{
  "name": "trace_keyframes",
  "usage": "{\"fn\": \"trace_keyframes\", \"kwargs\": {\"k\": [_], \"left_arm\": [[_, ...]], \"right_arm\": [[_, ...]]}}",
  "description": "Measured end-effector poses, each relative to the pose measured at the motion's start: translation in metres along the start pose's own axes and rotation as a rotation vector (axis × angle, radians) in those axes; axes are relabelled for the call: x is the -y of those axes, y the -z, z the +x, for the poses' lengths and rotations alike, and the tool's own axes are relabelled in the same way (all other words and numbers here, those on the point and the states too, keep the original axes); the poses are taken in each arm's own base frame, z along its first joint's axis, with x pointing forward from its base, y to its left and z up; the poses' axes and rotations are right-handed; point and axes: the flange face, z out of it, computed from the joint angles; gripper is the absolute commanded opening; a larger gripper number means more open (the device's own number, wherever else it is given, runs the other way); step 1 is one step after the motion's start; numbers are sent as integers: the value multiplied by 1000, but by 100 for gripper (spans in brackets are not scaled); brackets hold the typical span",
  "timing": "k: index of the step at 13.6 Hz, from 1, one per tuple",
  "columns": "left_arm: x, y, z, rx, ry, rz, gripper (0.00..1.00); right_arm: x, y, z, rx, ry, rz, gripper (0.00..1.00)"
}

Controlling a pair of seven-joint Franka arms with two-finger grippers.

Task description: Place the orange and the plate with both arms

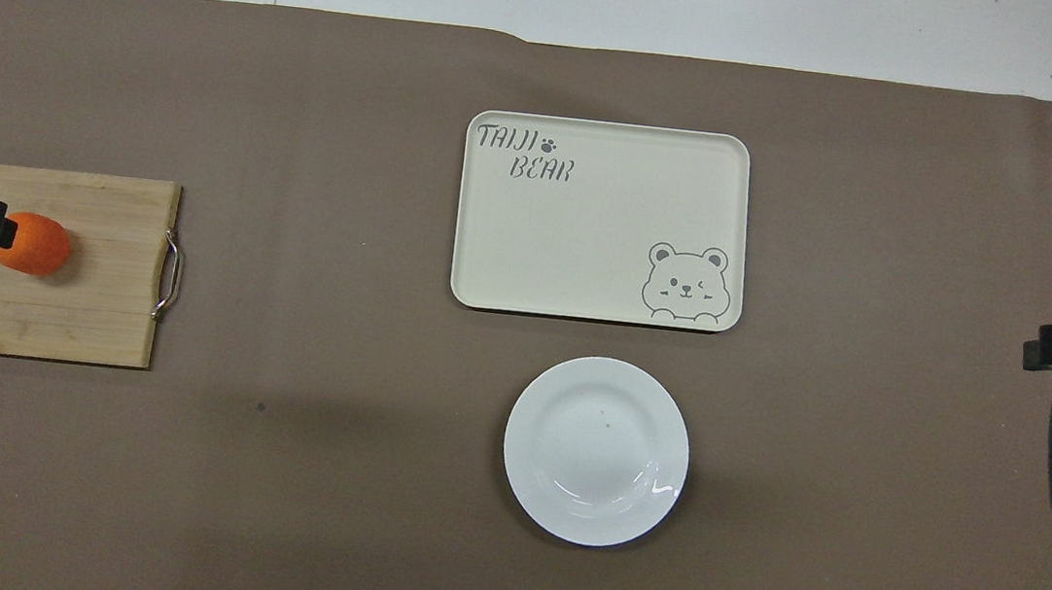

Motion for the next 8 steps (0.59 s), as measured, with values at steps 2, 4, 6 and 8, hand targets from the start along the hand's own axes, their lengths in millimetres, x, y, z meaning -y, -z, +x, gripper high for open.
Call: {"fn": "trace_keyframes", "kwargs": {"k": [2, 4, 6, 8], "left_arm": [[17, -5, 2, 0, 2, 0, 100], [42, -13, 9, -13, 4, 2, 100], [66, -29, 18, -11, 0, 3, 100], [89, -43, 26, -19, -10, 6, 100]], "right_arm": [[0, 0, 0, 0, 0, 0, 100], [0, 0, 0, 0, 0, 0, 100], [0, 0, 0, 0, 0, 0, 100], [0, 0, 0, 0, 0, 0, 100]]}}
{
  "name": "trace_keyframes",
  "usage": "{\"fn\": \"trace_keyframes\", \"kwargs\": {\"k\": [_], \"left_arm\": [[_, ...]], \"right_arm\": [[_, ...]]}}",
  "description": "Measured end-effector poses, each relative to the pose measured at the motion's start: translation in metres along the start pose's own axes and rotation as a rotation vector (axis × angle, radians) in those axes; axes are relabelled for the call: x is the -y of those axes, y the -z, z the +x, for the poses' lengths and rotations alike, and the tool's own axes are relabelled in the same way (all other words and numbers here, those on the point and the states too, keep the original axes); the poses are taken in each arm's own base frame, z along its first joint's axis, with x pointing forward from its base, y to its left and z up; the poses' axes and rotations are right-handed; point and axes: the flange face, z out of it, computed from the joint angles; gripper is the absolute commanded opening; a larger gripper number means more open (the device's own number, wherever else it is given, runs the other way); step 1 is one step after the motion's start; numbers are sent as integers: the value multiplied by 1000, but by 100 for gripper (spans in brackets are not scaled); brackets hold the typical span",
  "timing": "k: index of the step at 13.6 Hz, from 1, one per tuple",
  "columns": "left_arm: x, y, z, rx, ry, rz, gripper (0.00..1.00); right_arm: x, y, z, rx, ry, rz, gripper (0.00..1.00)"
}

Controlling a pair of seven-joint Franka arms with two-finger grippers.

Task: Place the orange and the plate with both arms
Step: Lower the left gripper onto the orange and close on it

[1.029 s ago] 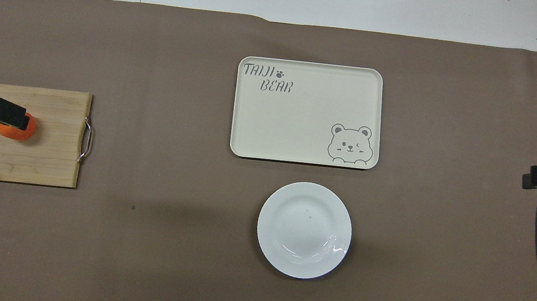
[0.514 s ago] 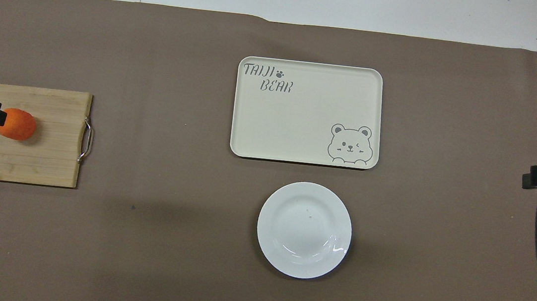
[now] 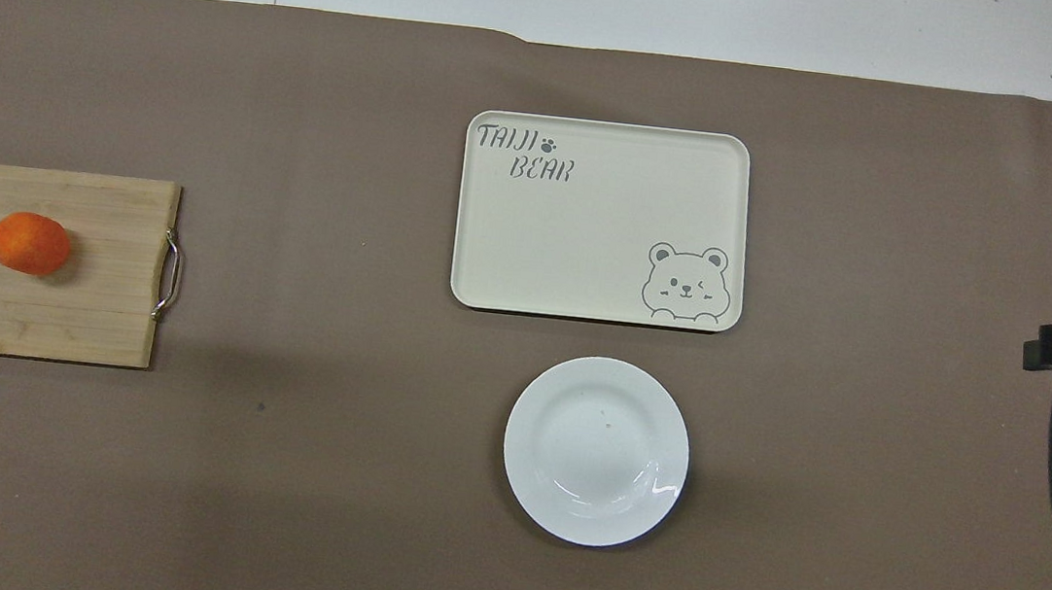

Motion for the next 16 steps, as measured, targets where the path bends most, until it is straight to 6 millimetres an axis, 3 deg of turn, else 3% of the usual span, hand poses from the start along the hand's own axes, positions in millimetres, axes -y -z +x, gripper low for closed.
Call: {"fn": "trace_keyframes", "kwargs": {"k": [6, 16], "left_arm": [[47, -31, 9, -30, -46, 14, 100], [81, -175, 2, -7, -68, -6, 100]], "right_arm": [[0, 0, 0, 0, 0, 0, 100], [0, 0, 0, 0, 0, 0, 100]]}}
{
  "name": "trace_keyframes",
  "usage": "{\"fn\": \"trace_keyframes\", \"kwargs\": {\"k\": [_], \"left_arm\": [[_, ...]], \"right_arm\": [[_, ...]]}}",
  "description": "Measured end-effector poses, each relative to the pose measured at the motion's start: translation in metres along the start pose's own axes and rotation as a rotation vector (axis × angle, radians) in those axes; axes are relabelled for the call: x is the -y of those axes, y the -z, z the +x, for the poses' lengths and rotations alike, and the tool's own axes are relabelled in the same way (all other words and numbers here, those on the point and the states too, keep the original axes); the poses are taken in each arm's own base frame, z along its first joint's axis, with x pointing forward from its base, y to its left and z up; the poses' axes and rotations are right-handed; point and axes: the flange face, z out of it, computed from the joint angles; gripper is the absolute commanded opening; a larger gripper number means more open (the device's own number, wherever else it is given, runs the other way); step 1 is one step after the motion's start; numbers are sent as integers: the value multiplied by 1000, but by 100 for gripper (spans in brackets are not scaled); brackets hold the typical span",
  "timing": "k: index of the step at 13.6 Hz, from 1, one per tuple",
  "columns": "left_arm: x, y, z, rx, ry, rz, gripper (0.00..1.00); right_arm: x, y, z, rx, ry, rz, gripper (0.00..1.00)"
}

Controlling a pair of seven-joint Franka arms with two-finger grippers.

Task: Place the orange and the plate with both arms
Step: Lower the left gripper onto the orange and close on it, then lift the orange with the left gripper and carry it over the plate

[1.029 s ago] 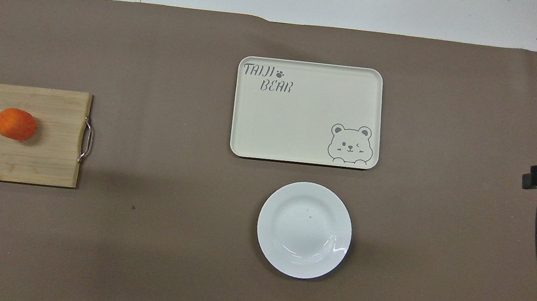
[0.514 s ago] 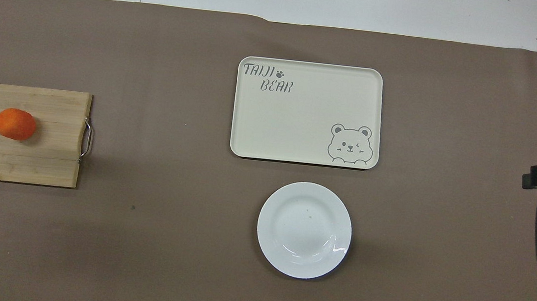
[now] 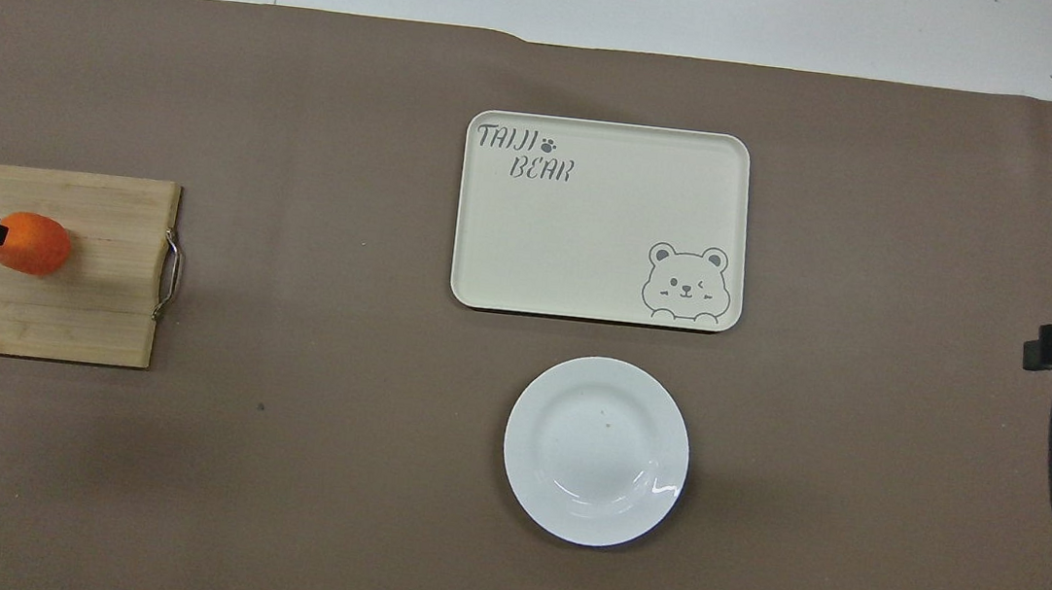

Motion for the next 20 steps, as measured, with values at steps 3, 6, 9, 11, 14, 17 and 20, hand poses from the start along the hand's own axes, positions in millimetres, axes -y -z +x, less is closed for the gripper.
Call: {"fn": "trace_keyframes", "kwargs": {"k": [3, 6, 9, 11, 14, 17, 20], "left_arm": [[1, -36, 0, -11, -2, -2, 100], [-1, -62, 4, -12, 4, -15, 100], [-4, -83, 3, -18, 15, -29, 96], [-5, -99, -2, -18, 22, -28, 0], [-6, -103, -4, -20, 27, -28, 0], [-7, -81, 2, -32, 44, -30, 0], [-16, -25, 11, -33, 104, -42, 0]], "right_arm": [[0, 0, 0, 0, 0, 0, 100], [0, 0, 0, 0, 0, 0, 100], [0, 0, 0, 0, 0, 0, 100], [0, 0, 0, 0, 0, 0, 100], [0, 0, 0, 0, 0, 0, 100], [0, 0, 0, 0, 0, 0, 100], [0, 0, 0, 0, 0, 0, 100]]}}
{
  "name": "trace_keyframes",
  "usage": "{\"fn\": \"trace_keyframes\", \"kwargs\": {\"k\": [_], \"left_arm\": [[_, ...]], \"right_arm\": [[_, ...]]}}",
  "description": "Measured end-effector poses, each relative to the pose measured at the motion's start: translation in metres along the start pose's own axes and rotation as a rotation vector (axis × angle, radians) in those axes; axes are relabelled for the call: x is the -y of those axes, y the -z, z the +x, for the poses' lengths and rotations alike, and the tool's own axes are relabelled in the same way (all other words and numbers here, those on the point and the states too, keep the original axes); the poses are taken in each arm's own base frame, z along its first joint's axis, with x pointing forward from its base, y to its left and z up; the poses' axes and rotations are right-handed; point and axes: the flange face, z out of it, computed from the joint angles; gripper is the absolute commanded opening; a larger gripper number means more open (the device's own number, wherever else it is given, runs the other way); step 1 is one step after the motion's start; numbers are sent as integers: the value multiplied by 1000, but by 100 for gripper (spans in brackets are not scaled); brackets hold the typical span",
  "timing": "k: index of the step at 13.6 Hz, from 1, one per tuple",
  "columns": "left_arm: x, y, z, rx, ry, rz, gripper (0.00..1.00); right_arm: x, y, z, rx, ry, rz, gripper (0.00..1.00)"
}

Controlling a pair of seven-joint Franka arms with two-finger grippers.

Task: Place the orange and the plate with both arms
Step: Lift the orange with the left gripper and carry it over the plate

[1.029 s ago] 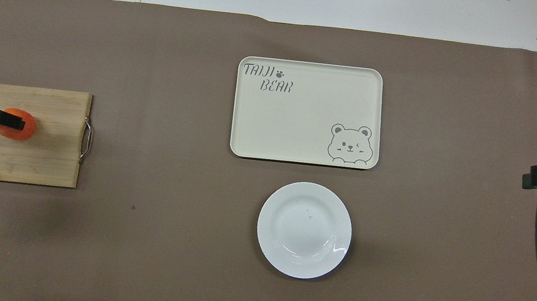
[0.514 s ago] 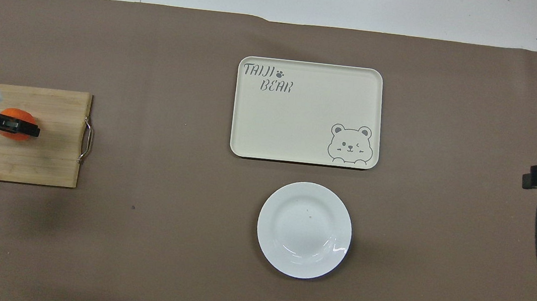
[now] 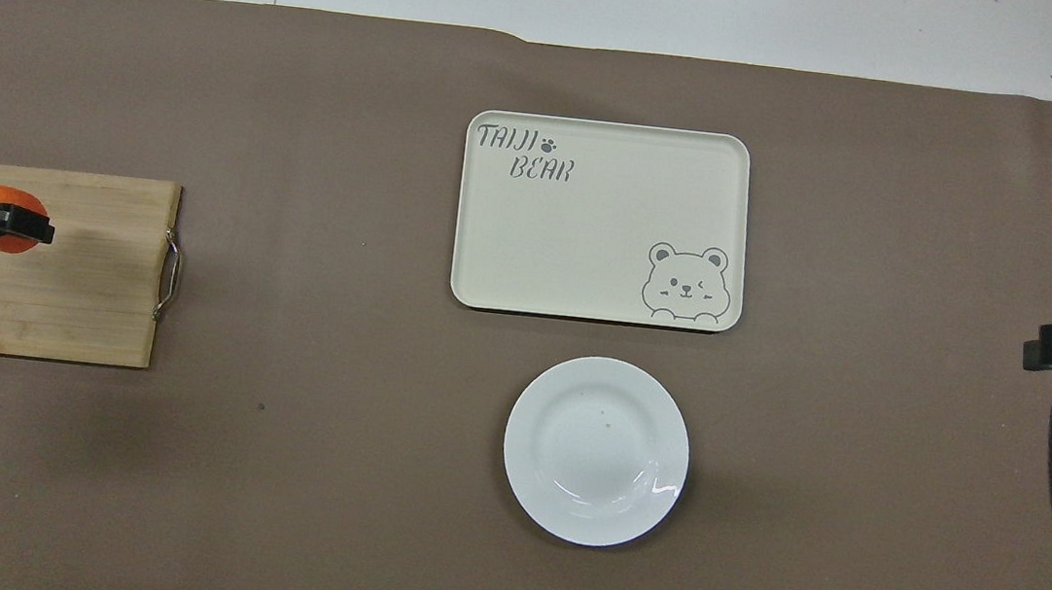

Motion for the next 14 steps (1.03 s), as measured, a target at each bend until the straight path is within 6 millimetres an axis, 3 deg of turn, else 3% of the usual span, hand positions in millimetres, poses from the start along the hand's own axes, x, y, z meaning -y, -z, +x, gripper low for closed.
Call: {"fn": "trace_keyframes", "kwargs": {"k": [2, 8, 11, 14], "left_arm": [[-12, 39, 0, 5, 33, -7, 0], [-80, 145, 3, 68, 48, 21, 0], [-109, 171, -4, 71, 48, 30, 0], [-150, 173, -1, 68, 50, 34, 0]], "right_arm": [[0, 0, 0, 0, 0, 0, 100], [0, 0, 0, 0, 0, 0, 100], [0, 0, 0, 0, 0, 0, 100], [0, 0, 0, 0, 0, 0, 100]]}}
